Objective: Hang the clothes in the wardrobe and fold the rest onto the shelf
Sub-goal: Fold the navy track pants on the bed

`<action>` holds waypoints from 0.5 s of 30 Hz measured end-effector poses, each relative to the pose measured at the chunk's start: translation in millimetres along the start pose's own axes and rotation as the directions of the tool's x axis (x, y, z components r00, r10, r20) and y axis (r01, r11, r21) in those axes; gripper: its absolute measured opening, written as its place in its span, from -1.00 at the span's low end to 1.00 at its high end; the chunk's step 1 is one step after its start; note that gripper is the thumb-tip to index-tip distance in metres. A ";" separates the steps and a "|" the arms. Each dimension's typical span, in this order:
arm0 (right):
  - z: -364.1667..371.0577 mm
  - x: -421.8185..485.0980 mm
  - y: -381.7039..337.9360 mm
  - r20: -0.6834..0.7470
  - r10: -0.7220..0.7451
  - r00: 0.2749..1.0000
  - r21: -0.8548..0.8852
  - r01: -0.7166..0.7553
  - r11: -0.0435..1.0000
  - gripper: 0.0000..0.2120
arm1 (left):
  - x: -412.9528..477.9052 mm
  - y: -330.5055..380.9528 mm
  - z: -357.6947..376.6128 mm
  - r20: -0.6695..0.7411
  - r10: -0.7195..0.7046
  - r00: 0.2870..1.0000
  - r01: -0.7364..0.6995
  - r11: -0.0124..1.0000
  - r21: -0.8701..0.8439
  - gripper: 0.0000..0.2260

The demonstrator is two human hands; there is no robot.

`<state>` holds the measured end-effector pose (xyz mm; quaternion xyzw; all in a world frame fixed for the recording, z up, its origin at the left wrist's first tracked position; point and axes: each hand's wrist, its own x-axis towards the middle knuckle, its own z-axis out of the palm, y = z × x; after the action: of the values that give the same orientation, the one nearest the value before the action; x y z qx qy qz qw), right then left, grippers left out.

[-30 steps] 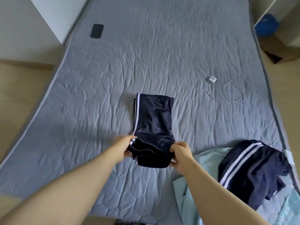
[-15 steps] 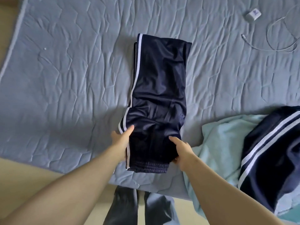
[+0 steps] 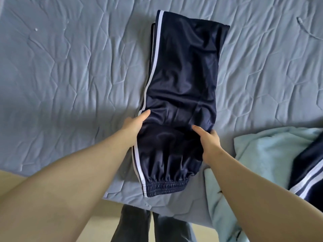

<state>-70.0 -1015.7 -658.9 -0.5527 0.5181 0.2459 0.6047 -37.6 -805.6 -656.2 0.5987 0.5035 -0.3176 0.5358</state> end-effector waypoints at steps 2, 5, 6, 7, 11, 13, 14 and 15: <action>3.3 5.6 -0.1 0.075 -0.045 0.996 -0.042 0.048 0.998 -0.58 | 8.7 3.2 2.9 0.016 0.133 0.991 -0.134 0.985 0.104 -0.58; 10.5 12.7 1.3 0.105 -0.059 0.993 -0.042 0.064 0.997 -0.62 | 18.1 0.8 7.0 0.102 0.186 0.977 -0.202 0.963 0.180 -0.77; 13.3 13.8 2.5 0.112 -0.044 0.993 -0.039 0.049 0.998 -0.66 | 19.6 -0.1 7.1 0.119 0.173 0.978 -0.194 0.960 0.200 -0.80; 15.9 14.6 4.6 0.120 -0.016 0.993 -0.048 0.022 0.999 -0.72 | 20.6 -1.6 7.2 0.140 0.139 0.980 -0.167 0.962 0.215 -0.80; 14.4 6.2 30.1 0.104 0.134 0.986 -0.101 -0.123 0.987 -0.85 | 11.4 -20.3 3.1 0.207 -0.073 0.976 0.004 0.950 0.313 -0.67; 5.4 -9.2 51.8 0.073 0.214 0.974 -0.140 -0.202 0.969 -0.82 | 2.9 -39.8 -5.1 0.201 -0.171 0.965 0.081 0.916 0.393 -0.64; 0.2 -18.7 62.1 0.061 0.252 0.966 -0.159 -0.240 0.958 -0.83 | -2.6 -49.5 -10.1 0.190 -0.214 0.958 0.114 0.895 0.431 -0.63; -5.1 -28.3 71.0 0.057 0.291 0.955 -0.164 -0.279 0.946 -0.83 | -7.3 -58.8 -14.5 0.173 -0.245 0.954 0.141 0.876 0.462 -0.63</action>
<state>-143.3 -993.5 -662.1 -0.5066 0.5473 0.3919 0.5387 -97.5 -798.3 -665.1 0.6116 0.4109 -0.5421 0.4040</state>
